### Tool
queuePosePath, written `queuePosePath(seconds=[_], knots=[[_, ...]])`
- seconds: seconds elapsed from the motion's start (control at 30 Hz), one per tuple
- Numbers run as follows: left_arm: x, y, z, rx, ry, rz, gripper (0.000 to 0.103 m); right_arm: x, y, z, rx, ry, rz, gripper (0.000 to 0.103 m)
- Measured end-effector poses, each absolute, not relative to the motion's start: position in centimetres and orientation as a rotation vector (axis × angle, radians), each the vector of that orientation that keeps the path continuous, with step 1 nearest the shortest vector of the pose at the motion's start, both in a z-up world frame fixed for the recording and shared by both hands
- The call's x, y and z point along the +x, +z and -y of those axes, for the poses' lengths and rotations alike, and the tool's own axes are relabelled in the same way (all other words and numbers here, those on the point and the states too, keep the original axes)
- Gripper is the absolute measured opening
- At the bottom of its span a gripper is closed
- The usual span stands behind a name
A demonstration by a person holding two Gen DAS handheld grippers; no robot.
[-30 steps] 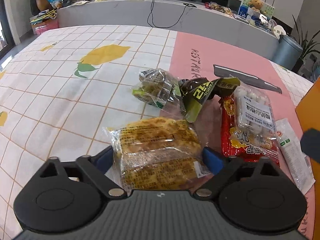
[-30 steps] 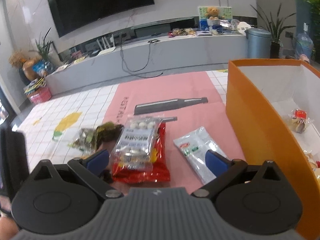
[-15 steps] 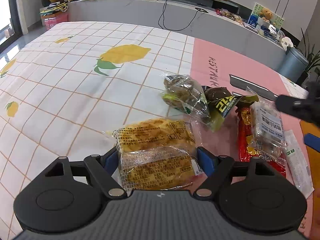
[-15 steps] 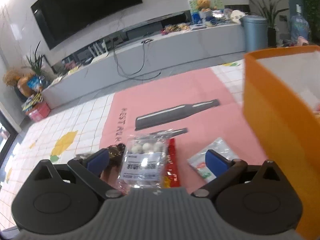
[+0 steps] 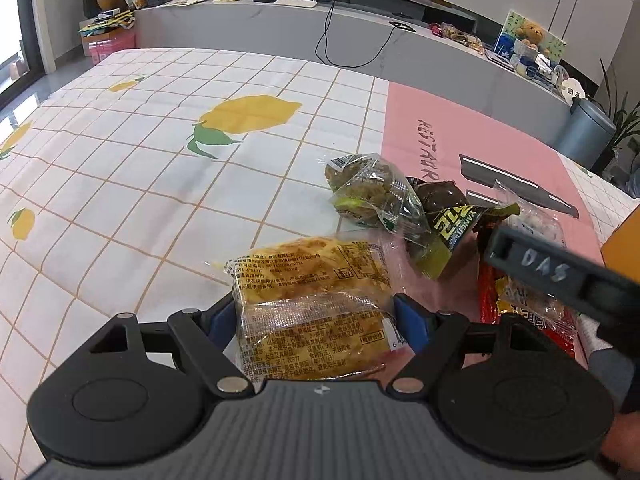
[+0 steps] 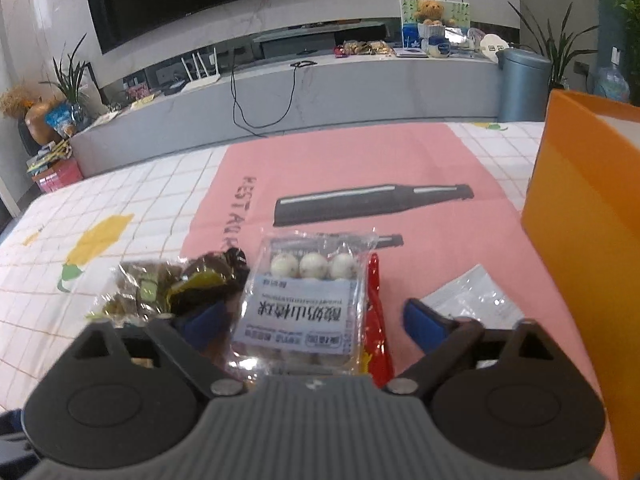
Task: Organize snacks
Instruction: 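Close the left gripper on the pastry bag while the right closes on the quail-egg bag, then lift both bags and carry them toward the orange box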
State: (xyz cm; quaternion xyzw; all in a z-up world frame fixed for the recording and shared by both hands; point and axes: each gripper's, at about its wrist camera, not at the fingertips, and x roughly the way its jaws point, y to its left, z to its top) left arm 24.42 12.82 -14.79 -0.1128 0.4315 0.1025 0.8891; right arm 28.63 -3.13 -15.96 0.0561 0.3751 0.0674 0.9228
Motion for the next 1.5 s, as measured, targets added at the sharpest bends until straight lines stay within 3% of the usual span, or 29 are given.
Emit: queuePosePath(seconds=[0.17, 0.33, 0.93, 1.0, 1.1, 1.23, 1.3, 1.33, 1.5], knots=[[24.4, -14.8, -12.8, -0.231, 0.214, -0.894, 0.092, 28.4, -16.0, 3.0, 0.104, 0.149, -0.755, 0.07], [24.4, -14.8, -12.8, -0.239, 0.211, -0.894, 0.092, 27.9, -15.8, 2.9, 0.078, 0.144, -0.736, 0.064], [24.2, -14.5, -13.1, -0.281, 0.2, -0.891, 0.085, 26.4, -15.5, 4.3, 0.138, 0.167, -0.664, 0.063], [24.2, -14.7, -13.1, -0.285, 0.202, -0.891, 0.086, 26.7, -15.8, 4.4, 0.139, 0.174, -0.7, 0.064], [24.4, -15.1, -11.9, -0.182, 0.198, -0.888, 0.096, 26.8, -16.3, 4.5, 0.149, 0.172, -0.724, 0.07], [24.4, -15.4, -11.1, -0.152, 0.207, -0.883, 0.098, 26.3, -16.0, 4.2, 0.104, 0.152, -0.672, 0.076], [24.4, -15.3, -11.4, -0.175, 0.206, -0.885, 0.097, 26.2, -15.8, 4.0, 0.073, 0.152, -0.656, 0.073], [24.4, -15.3, -11.4, -0.168, 0.206, -0.888, 0.094, 26.2, -15.8, 3.9, 0.062, 0.147, -0.656, 0.059], [24.2, -15.1, -11.9, -0.205, 0.2, -0.885, 0.087, 26.3, -15.8, 4.6, 0.116, 0.14, -0.661, 0.059]])
